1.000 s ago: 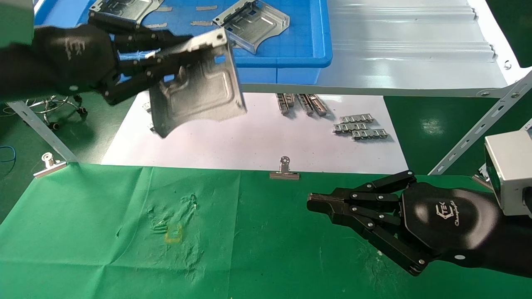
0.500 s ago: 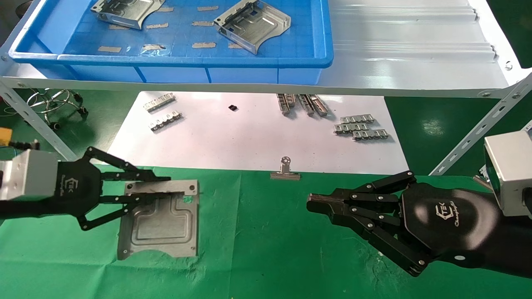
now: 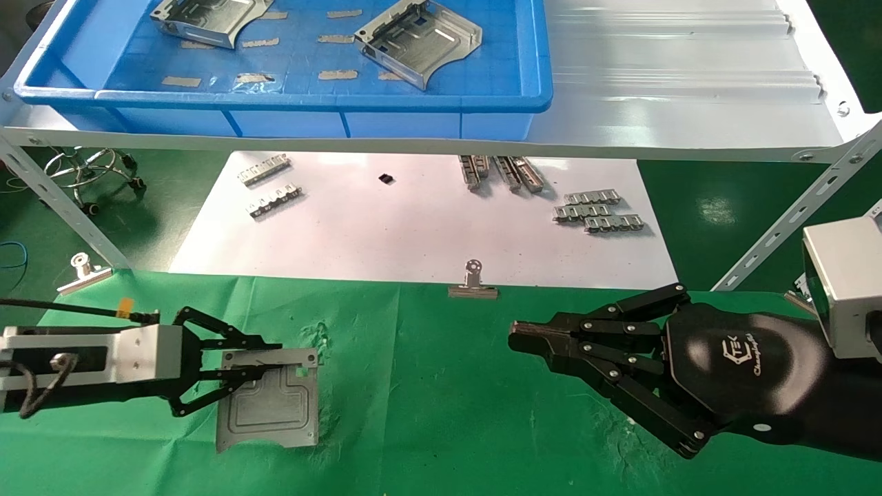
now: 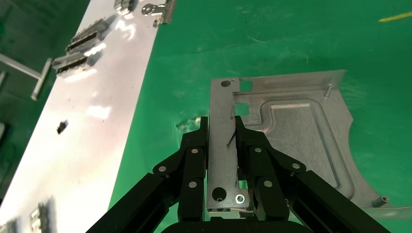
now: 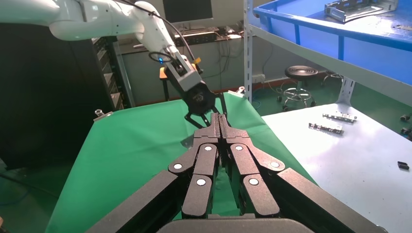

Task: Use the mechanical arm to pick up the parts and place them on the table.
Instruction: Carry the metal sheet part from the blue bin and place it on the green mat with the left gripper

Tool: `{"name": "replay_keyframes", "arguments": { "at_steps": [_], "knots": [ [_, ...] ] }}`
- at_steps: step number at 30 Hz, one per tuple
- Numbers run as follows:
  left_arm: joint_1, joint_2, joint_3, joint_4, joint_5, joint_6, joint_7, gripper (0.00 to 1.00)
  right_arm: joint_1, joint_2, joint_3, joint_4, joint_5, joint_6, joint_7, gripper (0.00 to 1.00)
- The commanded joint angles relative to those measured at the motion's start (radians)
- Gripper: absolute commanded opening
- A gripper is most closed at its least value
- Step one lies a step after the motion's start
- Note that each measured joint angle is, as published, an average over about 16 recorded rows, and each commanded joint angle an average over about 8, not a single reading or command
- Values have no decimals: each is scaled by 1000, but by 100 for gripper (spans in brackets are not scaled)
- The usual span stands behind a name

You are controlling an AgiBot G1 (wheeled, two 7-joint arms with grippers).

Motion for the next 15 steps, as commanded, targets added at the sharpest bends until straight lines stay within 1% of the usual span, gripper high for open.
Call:
{"name": "replay_keyframes", "arguments": {
  "at_steps": [1,4,5,6,7,12,13,14,15],
  "knots": [
    [17,12,4,-6,7,-19,17,0,0,0,0,0,0,0,0,0],
    [31,23,7,-10,17,-45,44,0,0,0,0,0,0,0,0,0],
    [35,27,6,-11,20,-55,52,2,0,0,0,0,0,0,0,0],
    [40,30,6,-11,23,-67,62,7,0,0,0,0,0,0,0,0],
    [43,32,6,-12,26,-79,73,15,0,0,0,0,0,0,0,0],
    [60,41,1,-16,32,-123,111,77,0,0,0,0,0,0,0,0],
    [63,42,0,-17,32,-128,116,88,0,0,0,0,0,0,0,0],
    [65,42,-1,-18,30,-131,120,95,0,0,0,0,0,0,0,0],
    [67,42,-3,-19,28,-134,123,100,0,0,0,0,0,0,0,0]
  ]
}}
